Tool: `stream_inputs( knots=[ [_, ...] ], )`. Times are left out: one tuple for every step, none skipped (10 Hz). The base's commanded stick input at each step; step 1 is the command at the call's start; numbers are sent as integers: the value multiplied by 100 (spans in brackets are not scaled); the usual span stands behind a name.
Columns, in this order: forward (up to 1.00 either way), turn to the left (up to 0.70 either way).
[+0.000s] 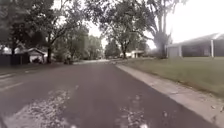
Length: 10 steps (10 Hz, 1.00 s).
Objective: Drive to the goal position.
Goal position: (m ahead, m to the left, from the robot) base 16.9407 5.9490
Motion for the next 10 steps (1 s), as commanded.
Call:
stream_inputs(
  knots=[
    [70, 0],
    [70, 0],
    [70, 0],
    [70, 0],
    [70, 0],
    [70, -22],
    [70, -35],
    [70, -29],
    [70, -18],
    [70, -8]
  ],
)
